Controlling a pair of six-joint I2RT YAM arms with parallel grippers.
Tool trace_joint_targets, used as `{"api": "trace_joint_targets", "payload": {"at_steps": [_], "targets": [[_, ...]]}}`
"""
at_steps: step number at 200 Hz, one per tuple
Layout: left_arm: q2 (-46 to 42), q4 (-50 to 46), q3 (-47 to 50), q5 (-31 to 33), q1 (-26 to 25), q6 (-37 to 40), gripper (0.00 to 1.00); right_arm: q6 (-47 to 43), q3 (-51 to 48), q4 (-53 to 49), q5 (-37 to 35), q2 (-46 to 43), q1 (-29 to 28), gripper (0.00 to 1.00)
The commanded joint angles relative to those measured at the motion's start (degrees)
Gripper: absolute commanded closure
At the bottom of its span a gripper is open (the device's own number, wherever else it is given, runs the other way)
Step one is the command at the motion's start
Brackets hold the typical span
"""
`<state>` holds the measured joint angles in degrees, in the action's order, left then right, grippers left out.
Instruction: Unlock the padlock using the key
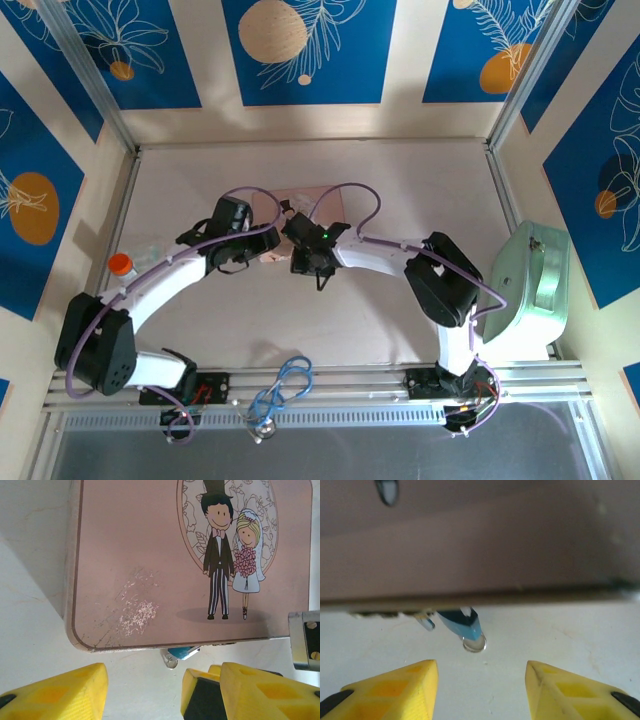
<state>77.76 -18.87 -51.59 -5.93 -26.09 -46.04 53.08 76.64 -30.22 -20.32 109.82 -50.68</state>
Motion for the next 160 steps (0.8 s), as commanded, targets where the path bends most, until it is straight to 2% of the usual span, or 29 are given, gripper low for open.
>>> {"api": "trace_joint_targets", "payload": {"at_steps": [1,44,80,116,160], "targets": [[1.1,0.7,-2.1,-1.1,0.8,1.5,0.40,-3.0,1.9,-1.7,-2.0,2.0,-0.6,0.50],[2.0,-0.1,-2.3,-0.4,2.6,3.8,0.39,-5.6,1.9,0.1,-2.6,1.9,-1.2,0.48],[2.6,-1.8,-3.0,-0.2,4.4,6.4,0.32,-4.9,-7.6,7.8,-2.7,-6.2,-1.1,0.48],[5.7,-2.5,-4.2,-2.2,5.5,7.8,0.32,-3.4,-18.3,17.8,-2.8,-15.7,-0.8,0.48],[9.6,-2.2,-7.1,-3.2,7.3,11.5,0.35,-2.2,-18.9,17.8,-3.9,-16.0,-0.7,0.49]]}}
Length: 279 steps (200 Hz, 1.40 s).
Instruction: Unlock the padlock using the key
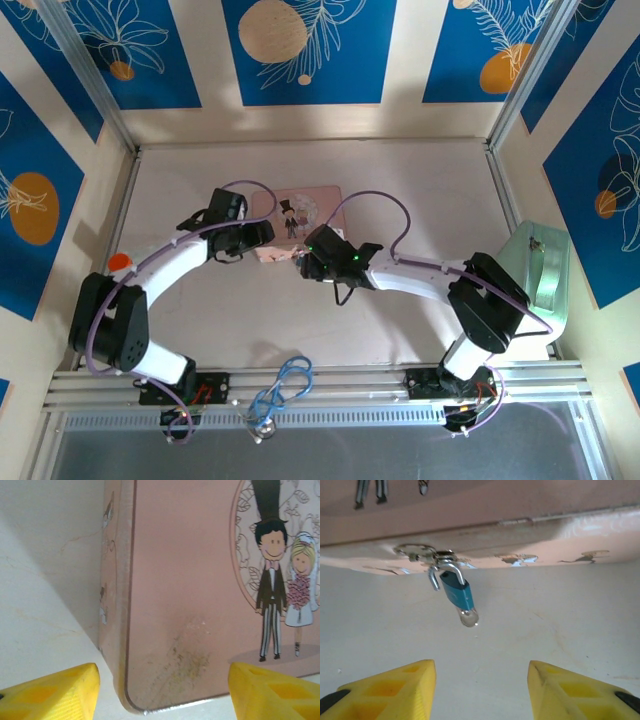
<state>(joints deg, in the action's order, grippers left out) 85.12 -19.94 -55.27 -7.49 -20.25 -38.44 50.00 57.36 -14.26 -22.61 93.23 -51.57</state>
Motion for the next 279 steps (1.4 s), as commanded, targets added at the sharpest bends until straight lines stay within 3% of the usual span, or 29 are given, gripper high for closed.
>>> {"api": "trace_joint_targets", "payload": {"at_steps": [1,51,126,174,222,279], "targets": [[2.4,-1.1,-3.5,-1.7,1.5,4.0,0.35,0.9,0.5,1.7,-1.7,0.7,0.2,0.49],[7.3,-2.6,-6.8,-4.5,1.7,8.0,0.47,1.0,5.3,-0.9,-3.2,6.3,-0.4,0.51],[8.5,0.5,-6.2,-8.6,1.6,8.1,0.54,-2.0,10.3,0.9,-0.6,13.3,-0.1,0.50],[7.8,0.4,-5.7,-8.5,1.6,8.0,0.55,-2.1,15.9,-4.4,-4.3,17.9,0.0,0.47],[7.8,0.4,-5.5,-8.1,1.6,7.6,0.56,0.5,21.5,-14.4,-7.6,22.0,0.0,0.52],[7.8,1.2,-5.0,-8.1,1.6,6.9,0.57,1.6,22.7,-17.8,-7.8,22.6,-0.2,0.68]]}}
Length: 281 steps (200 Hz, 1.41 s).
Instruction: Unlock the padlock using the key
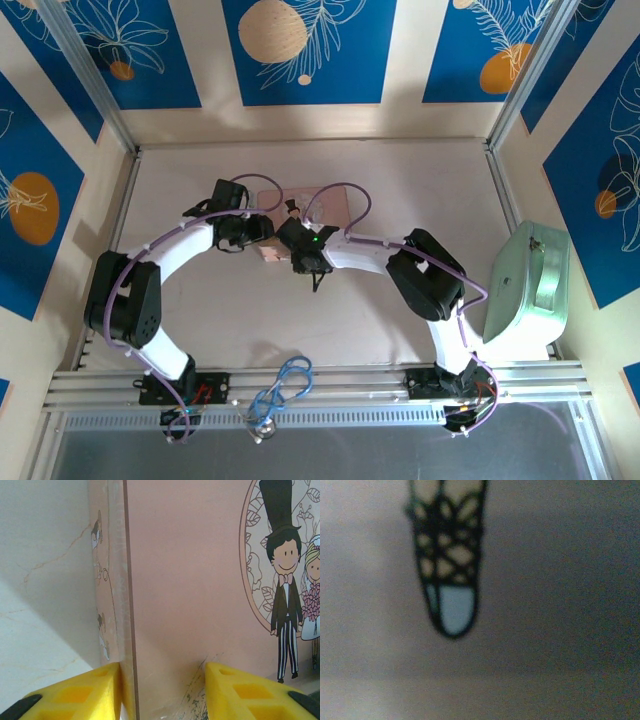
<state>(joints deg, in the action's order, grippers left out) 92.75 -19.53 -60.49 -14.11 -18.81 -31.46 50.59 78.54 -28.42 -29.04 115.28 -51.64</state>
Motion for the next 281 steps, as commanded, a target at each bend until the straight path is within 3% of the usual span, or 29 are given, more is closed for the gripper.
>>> {"api": "trace_joint_targets", "payload": {"at_steps": [1,54,92,134,162,186,209,247,281], "targets": [[0.2,0.8,0.3,-1.4,0.2,-0.1,0.57,1.0,1.5,-3.8,-1.4,0.5,-0.1,0.69],[0.4,1.6,1.1,-1.5,0.1,-0.7,0.57,1.7,7.1,-12.9,-5.2,3.6,-0.9,0.83],[0.0,1.7,1.8,-1.4,0.1,-0.9,0.58,2.7,13.9,-21.8,-9.3,8.2,-2.0,0.84],[0.1,1.1,1.1,-1.6,0.3,-0.2,0.56,1.8,10.7,-18.0,-8.5,4.1,-2.8,0.67],[0.8,-0.1,-0.4,-2.3,0.2,1.0,0.55,0.0,0.3,-5.9,-4.6,-6.3,-3.2,0.54],[0.9,-0.9,-1.7,-2.1,0.3,2.5,0.55,-0.3,-9.4,4.9,-1.5,-15.1,-2.7,0.52],[1.8,-2.4,-3.7,-1.8,0.2,4.7,0.58,-0.1,-17.2,15.0,2.9,-20.8,-0.6,0.61],[4.4,-4.5,-6.7,-0.1,0.2,6.6,0.61,2.3,-19.6,17.3,7.0,-19.4,3.1,0.80],[4.0,-5.2,-7.1,-0.6,0.2,6.4,0.62,2.0,-18.7,17.2,7.8,-17.2,3.7,0.84]]}}
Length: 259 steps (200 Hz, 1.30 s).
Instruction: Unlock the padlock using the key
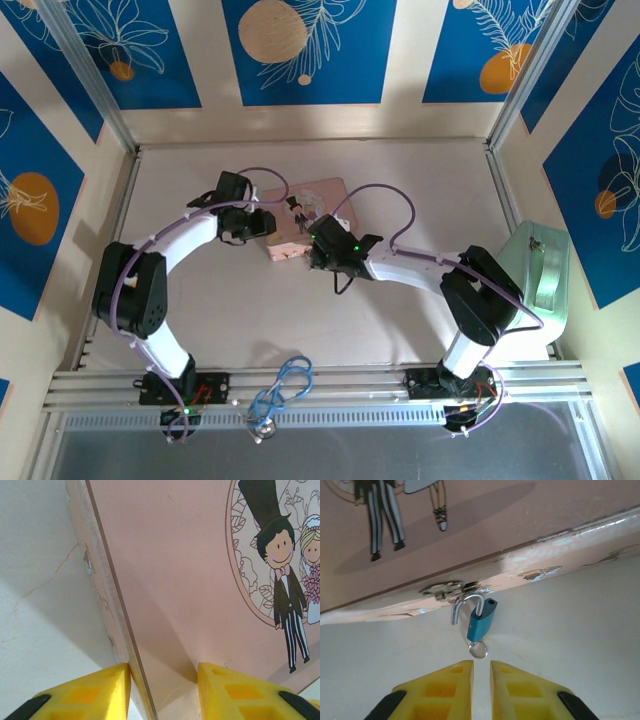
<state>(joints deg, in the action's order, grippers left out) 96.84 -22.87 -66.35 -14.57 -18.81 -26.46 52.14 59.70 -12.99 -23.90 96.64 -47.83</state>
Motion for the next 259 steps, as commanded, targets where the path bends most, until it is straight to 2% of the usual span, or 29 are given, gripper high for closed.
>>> {"api": "trace_joint_targets", "payload": {"at_steps": [1,24,79,148,183,259], "targets": [[-0.3,-1.9,-1.1,-0.1,0.2,1.3,0.62,0.4,0.1,1.7,2.6,1.5,-0.1,0.84],[-5.8,-0.4,2.7,-0.1,0.0,-1.9,0.56,0.5,-0.8,2.9,2.6,1.5,0.1,0.84],[-15.7,3.8,13.3,-1.0,-3.1,-9.3,0.54,0.1,1.2,3.4,4.4,5.3,1.6,0.86],[-13.7,6.1,15.9,-0.7,-3.4,-11.1,0.56,-1.9,4.1,2.3,3.9,7.4,0.8,0.88],[-13.3,5.8,15.2,1.0,-3.5,-11.3,0.52,-3.4,6.0,2.1,3.5,9.0,0.2,0.88],[-12.4,5.1,14.9,1.3,-3.5,-11.1,0.53,-4.2,11.9,-4.6,0.6,13.0,-0.7,0.89]]}}
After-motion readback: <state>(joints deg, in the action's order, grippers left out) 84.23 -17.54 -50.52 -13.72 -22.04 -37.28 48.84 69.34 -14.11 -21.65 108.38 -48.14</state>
